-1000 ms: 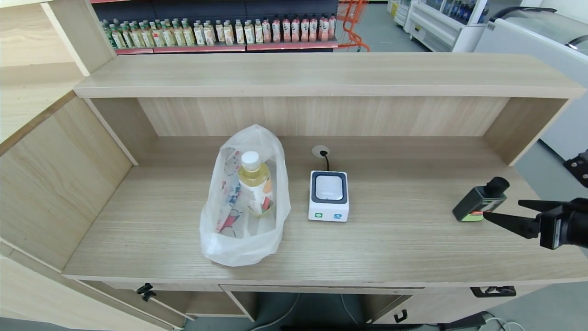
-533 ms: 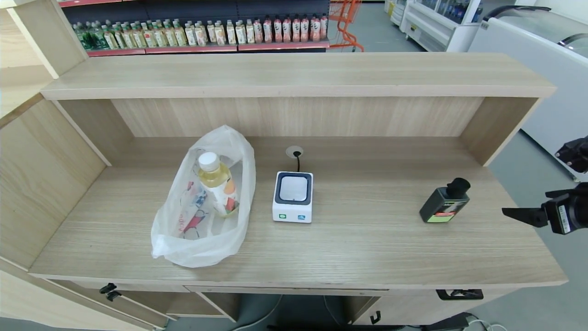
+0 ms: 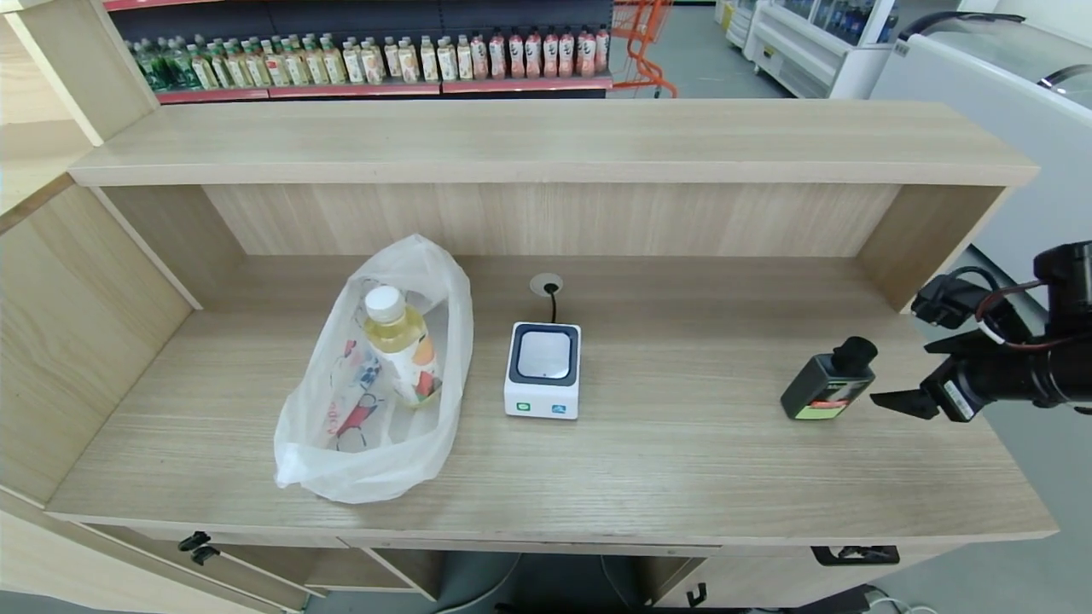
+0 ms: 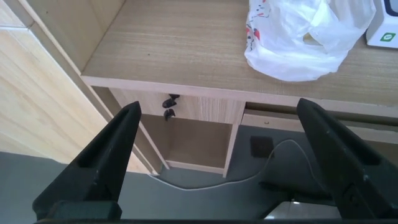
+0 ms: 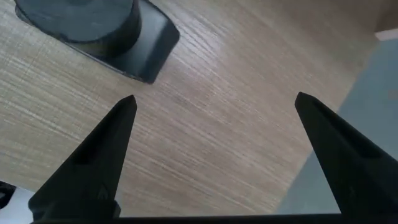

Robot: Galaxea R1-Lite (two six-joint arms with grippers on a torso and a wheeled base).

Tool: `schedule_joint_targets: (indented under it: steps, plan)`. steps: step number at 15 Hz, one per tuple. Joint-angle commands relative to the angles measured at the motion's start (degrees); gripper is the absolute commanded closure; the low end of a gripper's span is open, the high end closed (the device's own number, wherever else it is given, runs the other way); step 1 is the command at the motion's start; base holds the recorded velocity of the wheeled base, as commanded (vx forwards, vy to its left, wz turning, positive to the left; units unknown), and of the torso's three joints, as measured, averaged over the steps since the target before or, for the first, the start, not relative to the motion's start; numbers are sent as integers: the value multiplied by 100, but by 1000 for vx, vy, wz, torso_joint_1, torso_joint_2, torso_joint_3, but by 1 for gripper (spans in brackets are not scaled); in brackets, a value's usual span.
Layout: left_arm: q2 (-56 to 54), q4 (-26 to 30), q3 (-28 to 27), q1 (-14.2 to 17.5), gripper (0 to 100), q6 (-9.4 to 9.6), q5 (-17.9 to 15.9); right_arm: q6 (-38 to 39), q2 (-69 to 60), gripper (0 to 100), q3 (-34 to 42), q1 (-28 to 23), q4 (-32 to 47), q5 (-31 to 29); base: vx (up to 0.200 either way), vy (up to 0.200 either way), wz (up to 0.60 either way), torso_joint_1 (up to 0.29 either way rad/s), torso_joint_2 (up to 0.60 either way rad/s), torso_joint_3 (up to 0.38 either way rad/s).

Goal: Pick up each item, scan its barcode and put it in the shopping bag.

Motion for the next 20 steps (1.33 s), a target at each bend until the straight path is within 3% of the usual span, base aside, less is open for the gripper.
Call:
schedule_joint_targets:
  steps: [1,6,11,12,15,20]
  plan:
    - [-2,0,0,2,0,-1,3,-7,471,0,-36,347,-26,34,0,0,0,0,0,0]
    - [-2,0,0,2,0,-1,3,-33,823,0,-89,1068,-677,184,0,0,0,0,0,0]
    - [-2,0,0,2,0,-1,3,-42,998,0,-133,1367,-1028,360,0,0,0,0,0,0]
    - [-2,0,0,2,0,-1,3,-33,1007,100,-151,1375,-1028,368,0,0,0,0,0,0]
    - [-2,0,0,2,0,-1,3,-7,972,100,-151,1411,-1028,439,0,0,0,0,0,0]
    - [-2,0,0,2,0,-1,3,-42,541,100,43,1367,-1142,1195,0,0,0,0,0,0]
